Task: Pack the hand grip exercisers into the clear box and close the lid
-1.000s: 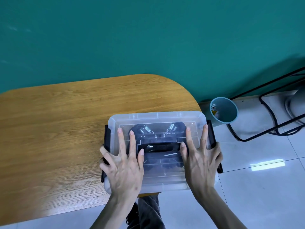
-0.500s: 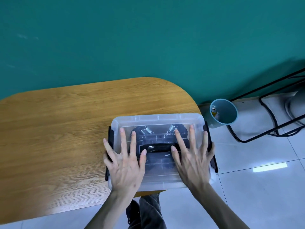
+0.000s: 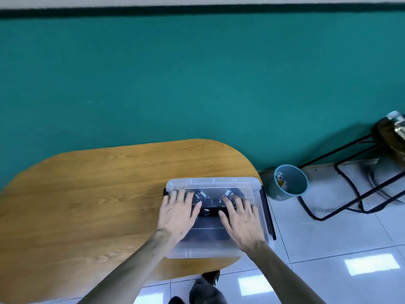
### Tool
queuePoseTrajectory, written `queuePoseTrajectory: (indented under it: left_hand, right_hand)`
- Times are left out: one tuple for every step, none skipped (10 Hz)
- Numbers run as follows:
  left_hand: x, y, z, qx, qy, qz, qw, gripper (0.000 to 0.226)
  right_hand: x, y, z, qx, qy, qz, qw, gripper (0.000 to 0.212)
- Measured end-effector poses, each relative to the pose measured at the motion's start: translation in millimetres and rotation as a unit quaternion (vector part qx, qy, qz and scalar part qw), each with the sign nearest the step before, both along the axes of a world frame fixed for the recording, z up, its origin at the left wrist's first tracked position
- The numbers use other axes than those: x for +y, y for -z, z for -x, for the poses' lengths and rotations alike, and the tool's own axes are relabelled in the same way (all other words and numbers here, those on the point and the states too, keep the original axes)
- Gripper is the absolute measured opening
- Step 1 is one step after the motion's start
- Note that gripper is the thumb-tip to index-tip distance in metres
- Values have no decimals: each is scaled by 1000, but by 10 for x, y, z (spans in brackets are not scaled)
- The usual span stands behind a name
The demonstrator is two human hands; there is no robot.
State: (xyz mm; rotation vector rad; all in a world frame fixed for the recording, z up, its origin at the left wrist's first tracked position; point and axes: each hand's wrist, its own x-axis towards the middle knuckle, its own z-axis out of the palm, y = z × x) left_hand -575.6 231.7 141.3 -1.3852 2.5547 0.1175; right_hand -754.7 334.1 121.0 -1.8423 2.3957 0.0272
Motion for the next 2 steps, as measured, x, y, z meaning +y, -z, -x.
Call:
queuePoseTrajectory:
  left_hand:
    - [-111, -329, -1, 17, 33, 32, 999, 56]
    - [-244, -679, 4, 32, 57, 36, 997, 47]
  right_hand:
    - [-151, -260, 3, 18, -27, -2, 999, 45]
    - [-350, -645, 8, 6, -60, -13, 998, 59]
